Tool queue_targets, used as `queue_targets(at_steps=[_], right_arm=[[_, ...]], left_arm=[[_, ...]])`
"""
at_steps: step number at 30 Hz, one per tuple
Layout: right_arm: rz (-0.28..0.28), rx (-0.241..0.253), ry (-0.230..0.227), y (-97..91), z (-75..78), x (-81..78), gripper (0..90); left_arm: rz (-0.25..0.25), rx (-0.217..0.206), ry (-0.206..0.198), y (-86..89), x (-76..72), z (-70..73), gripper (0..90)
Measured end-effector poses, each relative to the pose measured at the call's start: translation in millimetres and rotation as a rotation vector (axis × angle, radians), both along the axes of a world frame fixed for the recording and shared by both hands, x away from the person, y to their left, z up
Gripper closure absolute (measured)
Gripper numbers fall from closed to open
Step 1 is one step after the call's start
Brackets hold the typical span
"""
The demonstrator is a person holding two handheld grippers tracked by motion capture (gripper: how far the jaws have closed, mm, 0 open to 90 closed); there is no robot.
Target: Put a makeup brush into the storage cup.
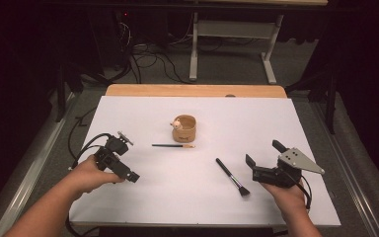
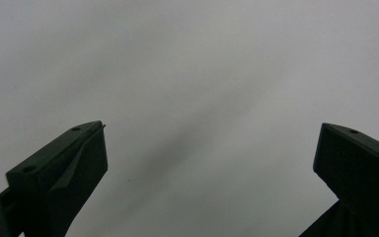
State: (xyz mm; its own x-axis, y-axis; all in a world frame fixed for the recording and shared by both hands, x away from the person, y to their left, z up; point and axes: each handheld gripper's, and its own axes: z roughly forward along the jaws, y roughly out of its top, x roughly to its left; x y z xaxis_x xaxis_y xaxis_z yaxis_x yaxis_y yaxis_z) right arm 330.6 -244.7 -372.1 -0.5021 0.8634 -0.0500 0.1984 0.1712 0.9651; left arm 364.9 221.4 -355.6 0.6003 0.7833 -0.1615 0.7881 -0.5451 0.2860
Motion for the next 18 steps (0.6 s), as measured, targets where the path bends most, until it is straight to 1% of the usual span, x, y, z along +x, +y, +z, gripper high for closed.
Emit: queue_targets(at_steps=[4, 5, 7, 10, 13, 15, 16, 17, 18], right_arm=[[0.0, -0.001, 0.002, 0.2, -0.3, 0.7, 1.3], [0.0, -0.001, 0.003, 0.3, -0.3, 0.7, 1.3], [0.001, -0.001, 0.0, 0.4, -0.1, 0.5, 1.3], [0.001, -0.001, 0.001, 0.4, -0.2, 0.7, 1.3], [0.002, -0.003, 0.001, 0.7, -0.3, 0.7, 1.3], [0.003, -0.005, 0.004, 1.0, -0.7, 1.0, 1.3], [0.004, -0.006, 0.003, 1.0, -0.7, 1.1, 1.3], [0.005, -0.006, 0.002, 1.0, -0.7, 1.1, 1.3], [0.002, -0.004, 0.004, 1.0, -0.4, 0.7, 1.3]], left_arm=[[0.001, -0.007, -0.002, -2.7, 3.5, 1.3, 0.5], [-0.006, -0.001, -0.004, -3.4, 5.2, 2.0, 0.5], [-0.006, -0.003, -0.004, -5.3, 6.8, 2.9, 0.5], [-0.011, -0.004, -0.011, -8.3, 10.2, 4.7, 0.5], [-0.011, -0.014, -0.027, -11.5, 13.6, 5.4, 0.5], [-0.002, -0.016, -0.033, -13.1, 16.9, 4.5, 0.5], [-0.004, -0.011, -0.038, -13.8, 18.9, 4.0, 0.5], [0.007, -0.013, -0.038, -15.6, 21.1, 2.6, 0.5], [0.005, -0.012, -0.04, -16.2, 22.8, 2.2, 0.5]])
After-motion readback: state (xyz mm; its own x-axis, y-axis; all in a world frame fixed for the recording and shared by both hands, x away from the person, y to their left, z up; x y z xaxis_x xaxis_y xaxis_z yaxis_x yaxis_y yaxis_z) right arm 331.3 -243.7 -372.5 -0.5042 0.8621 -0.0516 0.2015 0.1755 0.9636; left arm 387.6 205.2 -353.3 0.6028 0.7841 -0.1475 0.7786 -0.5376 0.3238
